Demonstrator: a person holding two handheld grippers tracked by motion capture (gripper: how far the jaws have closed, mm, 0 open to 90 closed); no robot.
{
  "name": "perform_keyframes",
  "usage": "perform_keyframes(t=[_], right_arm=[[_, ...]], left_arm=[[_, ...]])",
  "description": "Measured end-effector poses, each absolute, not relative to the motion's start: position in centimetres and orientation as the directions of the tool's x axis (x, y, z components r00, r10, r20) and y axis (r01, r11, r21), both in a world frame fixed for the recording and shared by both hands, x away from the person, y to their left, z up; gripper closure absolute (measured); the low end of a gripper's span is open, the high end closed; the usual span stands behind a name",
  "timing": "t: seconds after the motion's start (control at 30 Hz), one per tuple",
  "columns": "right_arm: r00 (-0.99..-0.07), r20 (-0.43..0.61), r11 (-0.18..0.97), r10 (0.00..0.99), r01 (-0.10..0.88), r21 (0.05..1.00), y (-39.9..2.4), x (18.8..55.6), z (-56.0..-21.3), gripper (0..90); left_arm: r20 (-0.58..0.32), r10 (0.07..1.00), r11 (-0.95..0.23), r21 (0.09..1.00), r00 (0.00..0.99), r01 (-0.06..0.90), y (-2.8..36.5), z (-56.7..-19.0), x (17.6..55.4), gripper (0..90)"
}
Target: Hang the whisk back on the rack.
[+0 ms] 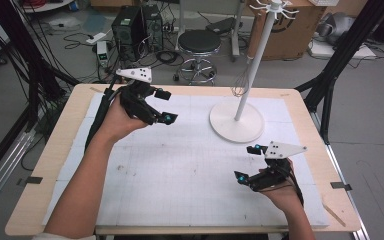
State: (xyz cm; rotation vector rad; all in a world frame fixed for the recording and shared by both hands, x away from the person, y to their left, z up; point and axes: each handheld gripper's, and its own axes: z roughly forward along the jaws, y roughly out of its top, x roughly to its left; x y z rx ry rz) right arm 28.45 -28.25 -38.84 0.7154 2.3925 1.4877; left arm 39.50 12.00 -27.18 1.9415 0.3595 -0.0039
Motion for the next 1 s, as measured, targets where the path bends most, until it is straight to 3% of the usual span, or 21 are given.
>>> perform_keyframes(t=[0.23, 1.0], right_arm=[[-0.853, 0.06, 0.369, 0.519, 0.287, 0.884, -28.1, 28.5, -39.0, 2.2], [-0.85, 0.058, 0.383, 0.523, 0.296, 0.875, -27.9, 28.7, -39.3, 2.2]], left_arm=[[-0.18, 0.245, -0.333, 0.907, 0.953, 0.257, 13.0, -28.3, 38.3, 1.7], [-0.145, 0.311, -0.31, 0.919, 0.939, 0.244, 16.5, -32.6, 34.0, 1.6]])
